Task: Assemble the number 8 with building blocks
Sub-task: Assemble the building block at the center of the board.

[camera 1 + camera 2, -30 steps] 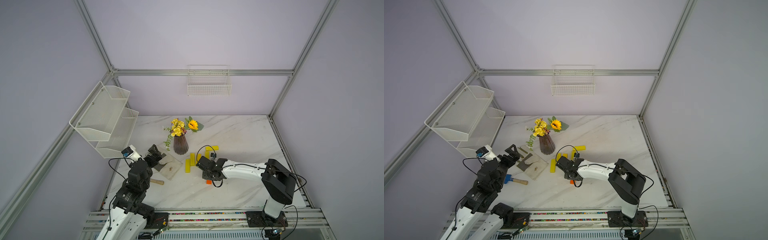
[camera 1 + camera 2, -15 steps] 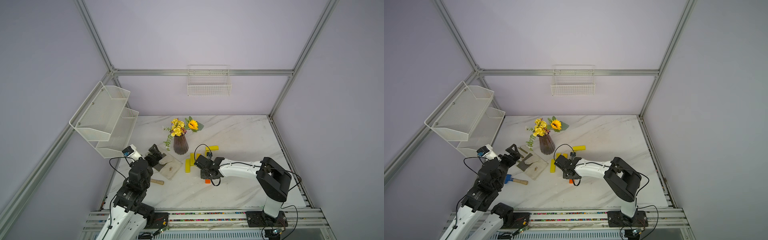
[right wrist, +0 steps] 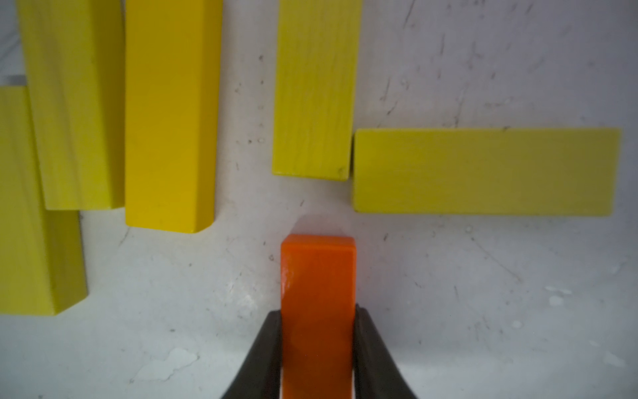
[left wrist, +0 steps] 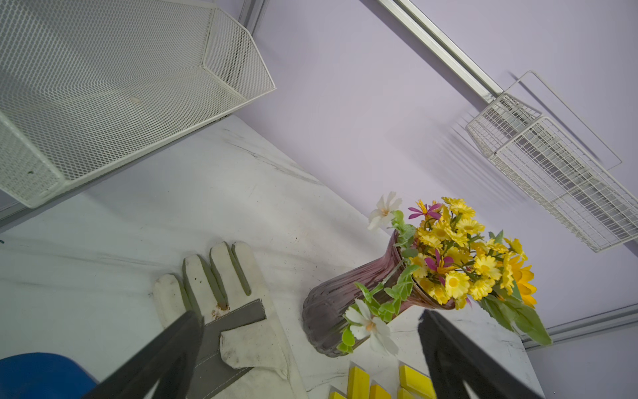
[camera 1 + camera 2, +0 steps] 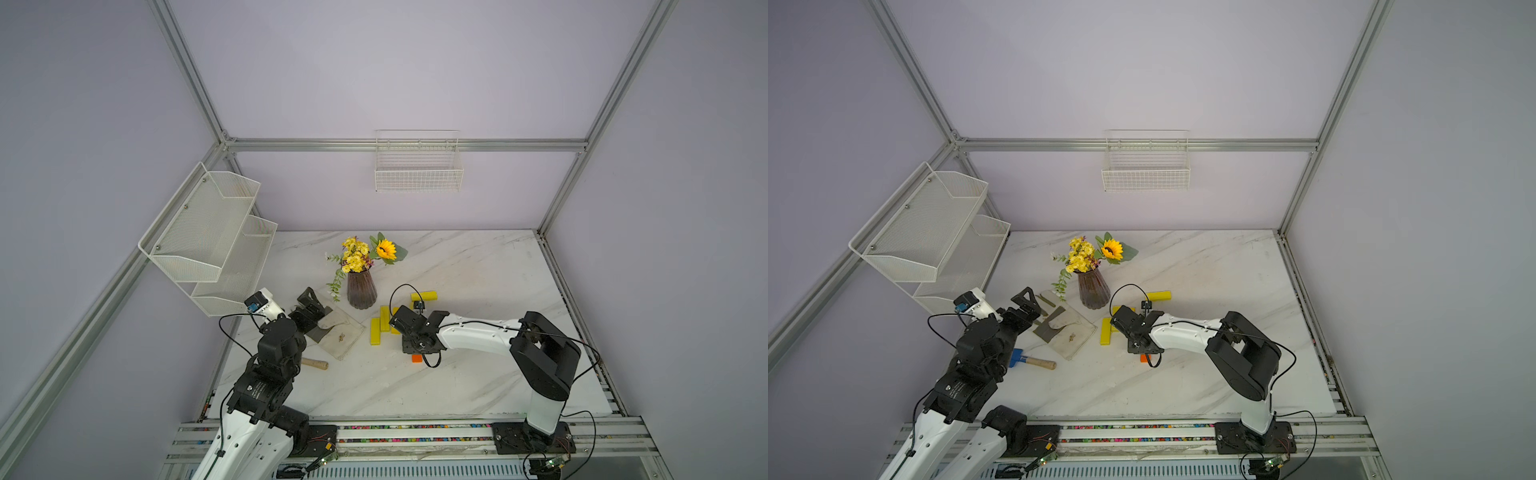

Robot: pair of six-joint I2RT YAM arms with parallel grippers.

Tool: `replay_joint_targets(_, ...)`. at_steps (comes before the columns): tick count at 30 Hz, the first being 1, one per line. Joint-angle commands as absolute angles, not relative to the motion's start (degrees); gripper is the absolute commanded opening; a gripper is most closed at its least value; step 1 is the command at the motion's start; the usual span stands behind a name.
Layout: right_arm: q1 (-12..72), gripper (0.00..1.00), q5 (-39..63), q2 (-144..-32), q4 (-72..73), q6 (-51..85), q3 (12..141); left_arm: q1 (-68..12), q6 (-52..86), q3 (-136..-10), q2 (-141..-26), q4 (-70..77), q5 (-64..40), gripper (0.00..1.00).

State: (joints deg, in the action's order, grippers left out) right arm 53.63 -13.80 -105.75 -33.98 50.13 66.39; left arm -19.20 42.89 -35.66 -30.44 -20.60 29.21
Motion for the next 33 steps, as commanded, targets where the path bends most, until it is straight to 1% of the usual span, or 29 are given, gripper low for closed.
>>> replay_joint_targets(1, 53.3, 0.00, -12.7, -107.8, -33.6, 49.8, 66.6, -19.4, 43.0, -35.5, -30.5, -18.6, 29.5, 1.00)
replay_joint_targets(6, 53.3, 0.01, -12.7, -108.4, -33.6, 50.3, 66.9, -19.4, 43.0, -35.4, -30.5, -18.6, 29.3, 1.00)
replay_joint_targets(8, 53.4, 0.06, -12.6, -108.4, -33.7, 50.6, 66.8, -19.4, 43.0, -35.3, -30.6, -18.7, 29.4, 1.00)
replay_joint_targets(14, 53.3, 0.16, -12.7, -108.0, -33.6, 51.6, 66.4, -19.4, 43.1, -35.3, -30.8, -18.5, 29.2, 1.00)
replay_joint_targets(28, 53.3, 0.33, -12.4, -106.3, -33.7, 52.4, 65.5, -19.4, 43.1, -35.3, -30.6, -18.5, 29.2, 1.00)
replay_joint_targets(31, 53.3, 0.39, -12.5, -105.8, -33.6, 52.5, 65.3, -19.4, 43.1, -35.3, -30.6, -18.5, 29.2, 1.00)
replay_joint_targets(33, 53.3, 0.46, -12.5, -105.7, -33.7, 52.5, 65.1, -19.4, 43.1, -35.1, -30.4, -18.6, 29.2, 1.00)
